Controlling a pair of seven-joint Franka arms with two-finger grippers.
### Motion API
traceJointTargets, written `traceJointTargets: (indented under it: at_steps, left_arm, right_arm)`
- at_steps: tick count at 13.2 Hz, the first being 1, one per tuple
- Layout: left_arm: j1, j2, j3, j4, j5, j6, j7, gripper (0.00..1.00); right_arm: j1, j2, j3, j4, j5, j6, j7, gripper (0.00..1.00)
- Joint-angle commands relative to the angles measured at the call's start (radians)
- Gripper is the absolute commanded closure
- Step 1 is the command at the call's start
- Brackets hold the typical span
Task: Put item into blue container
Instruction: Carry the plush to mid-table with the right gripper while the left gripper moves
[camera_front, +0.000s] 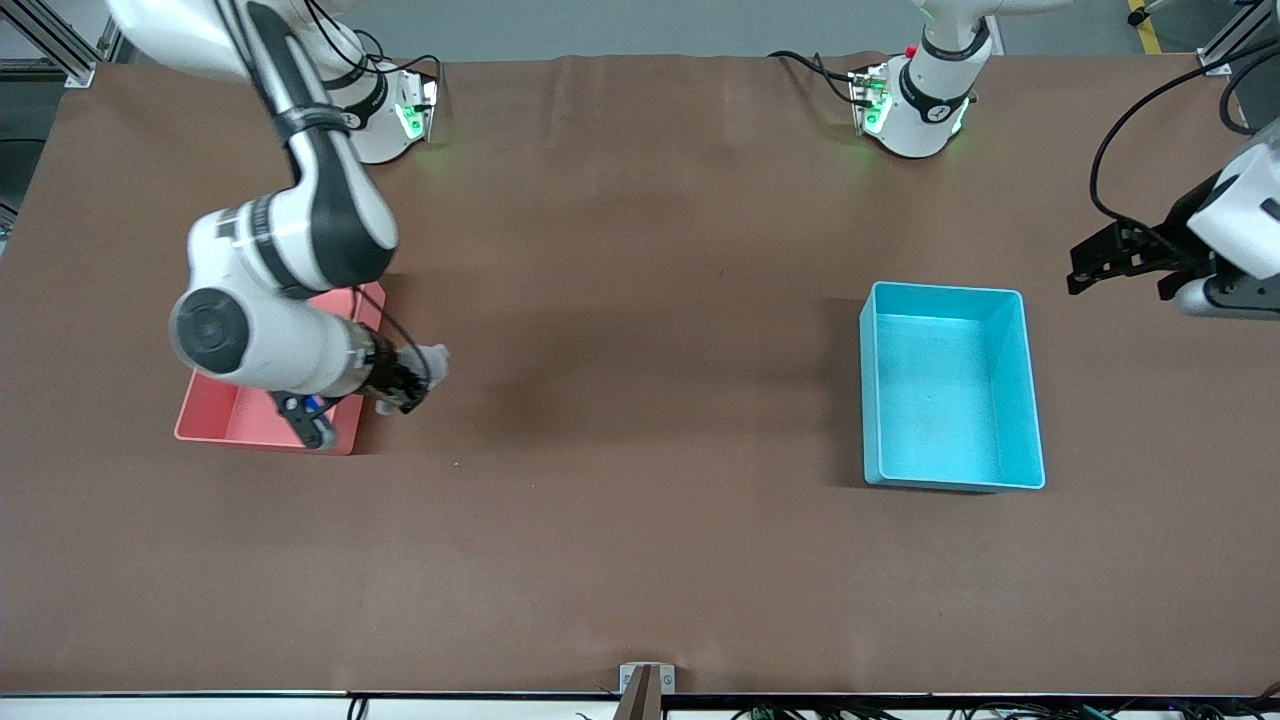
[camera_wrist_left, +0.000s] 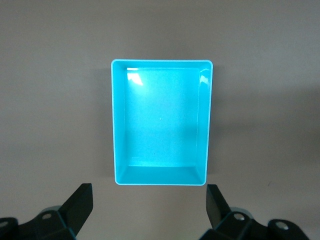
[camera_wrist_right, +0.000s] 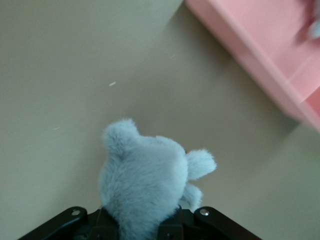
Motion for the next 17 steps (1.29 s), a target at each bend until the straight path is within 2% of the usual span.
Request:
traceJointTargets:
  at_steps: [1,4,9,13,14,15,16,17]
  left_arm:
    - [-0.008,0.028,-0.008,0.011,-0.007,-0.029,0.012,0.0]
    - [-0.011,0.039,-0.013,0.011,-0.007,-0.03,0.013,0.0]
    - [-0.013,0.042,-0.025,-0.012,-0.042,-0.044,-0.001,0.0]
    - [-0.034,0.063,-0.097,-0.024,-0.043,-0.029,-0.103,0.0]
    - [-0.036,0.088,-0.144,-0.023,-0.043,0.002,-0.161,0.0]
    - [-0.039,0.114,-0.169,-0.023,-0.043,0.032,-0.209,0.0]
    - [-0.042,0.137,-0.194,-0.023,-0.043,0.059,-0.235,0.0]
    - [-0.046,0.158,-0.215,-0.023,-0.043,0.086,-0.251,0.0]
  right_arm:
    - [0.085,0.055,-0.011,-0.014,0.017,0.139,0.109,0.96]
    - [0.18,0.155,-0.011,-0.012,0.017,0.316,0.241,0.95]
    - [0.285,0.239,-0.012,-0.017,0.016,0.403,0.33,0.93]
    - [0.32,0.287,-0.011,-0.017,0.017,0.515,0.399,0.91]
    - [0.323,0.291,-0.011,-0.017,0.017,0.528,0.405,0.84]
    - [0.323,0.293,-0.011,-0.017,0.017,0.529,0.406,0.51]
    - [0.326,0.293,-0.011,-0.017,0.017,0.529,0.407,0.06]
    - [0.329,0.293,-0.011,-0.017,0.017,0.528,0.412,0.0]
